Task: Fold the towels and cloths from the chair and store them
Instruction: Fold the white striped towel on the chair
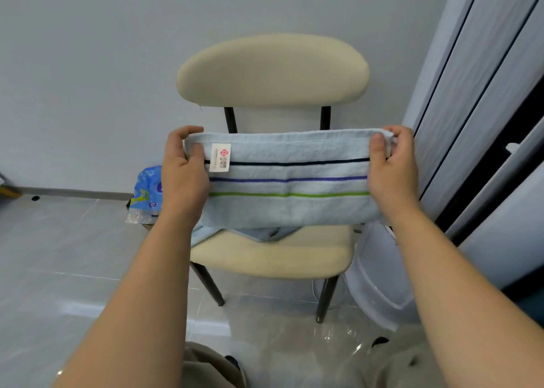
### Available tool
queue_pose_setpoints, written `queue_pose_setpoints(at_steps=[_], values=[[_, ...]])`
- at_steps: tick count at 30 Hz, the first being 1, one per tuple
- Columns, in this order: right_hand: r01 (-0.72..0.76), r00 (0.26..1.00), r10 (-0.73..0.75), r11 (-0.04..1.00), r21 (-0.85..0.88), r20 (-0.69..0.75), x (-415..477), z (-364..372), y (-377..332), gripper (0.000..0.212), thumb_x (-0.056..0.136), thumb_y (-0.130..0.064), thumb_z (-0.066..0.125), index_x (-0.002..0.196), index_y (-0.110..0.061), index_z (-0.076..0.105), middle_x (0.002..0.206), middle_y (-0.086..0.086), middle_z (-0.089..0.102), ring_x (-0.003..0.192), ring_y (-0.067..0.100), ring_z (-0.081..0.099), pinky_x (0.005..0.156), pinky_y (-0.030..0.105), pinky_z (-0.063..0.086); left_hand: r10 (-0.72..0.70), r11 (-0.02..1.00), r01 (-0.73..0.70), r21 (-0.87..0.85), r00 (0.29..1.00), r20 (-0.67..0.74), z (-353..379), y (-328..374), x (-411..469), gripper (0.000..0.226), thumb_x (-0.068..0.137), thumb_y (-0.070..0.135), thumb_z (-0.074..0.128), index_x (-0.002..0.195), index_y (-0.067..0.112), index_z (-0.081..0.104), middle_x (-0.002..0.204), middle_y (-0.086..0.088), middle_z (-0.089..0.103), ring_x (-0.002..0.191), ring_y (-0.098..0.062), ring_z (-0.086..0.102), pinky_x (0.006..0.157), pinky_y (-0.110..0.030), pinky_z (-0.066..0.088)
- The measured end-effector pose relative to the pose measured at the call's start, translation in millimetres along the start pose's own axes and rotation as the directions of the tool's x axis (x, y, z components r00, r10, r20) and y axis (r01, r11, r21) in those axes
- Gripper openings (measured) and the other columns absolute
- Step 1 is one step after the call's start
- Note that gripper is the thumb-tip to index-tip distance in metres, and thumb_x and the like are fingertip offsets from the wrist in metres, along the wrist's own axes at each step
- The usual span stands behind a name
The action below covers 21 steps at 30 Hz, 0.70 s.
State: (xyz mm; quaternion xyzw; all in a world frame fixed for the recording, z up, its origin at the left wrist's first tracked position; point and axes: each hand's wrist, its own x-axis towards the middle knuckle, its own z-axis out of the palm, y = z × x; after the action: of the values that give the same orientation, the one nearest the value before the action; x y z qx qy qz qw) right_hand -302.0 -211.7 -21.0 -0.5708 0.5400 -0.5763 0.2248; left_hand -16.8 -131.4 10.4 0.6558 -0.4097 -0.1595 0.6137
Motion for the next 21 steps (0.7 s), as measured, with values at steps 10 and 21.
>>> queue_pose_setpoints(at_steps=[10,21], values=[[-0.128,0.987,0.131,0.991,-0.039,0.096,2.4,-8.9,15.1,0.034,0.1,-0.052,0.05,0.116,-0.022,0.048,0.095,-0.008,0.061,0.083,0.01,0.058,0.076,0.03,0.046,-0.177,0.983,0.172,0.068,0.981,0.073,-2.7,-17.0,2.3,0.015,0.101,0.021,0.046,0.103,0.032,0.056,0.109,-0.003,0.066,0.098,-0.022,0.063,0.085,-0.041,0.053],[-0.332,0.863,0.401,0.908,-0.254,0.306,8.2,23.0,81.4,0.035,0.099,-0.054,0.049,0.113,-0.022,0.055,0.102,-0.003,0.065,0.087,0.016,0.062,0.068,0.031,0.047,-0.552,0.822,0.531,0.204,0.832,0.055,16.0,-97.9,23.5,0.033,0.091,0.01,0.057,0.123,0.007,0.049,0.107,-0.011,0.057,0.086,-0.023,0.054,0.06,-0.03,0.042]])
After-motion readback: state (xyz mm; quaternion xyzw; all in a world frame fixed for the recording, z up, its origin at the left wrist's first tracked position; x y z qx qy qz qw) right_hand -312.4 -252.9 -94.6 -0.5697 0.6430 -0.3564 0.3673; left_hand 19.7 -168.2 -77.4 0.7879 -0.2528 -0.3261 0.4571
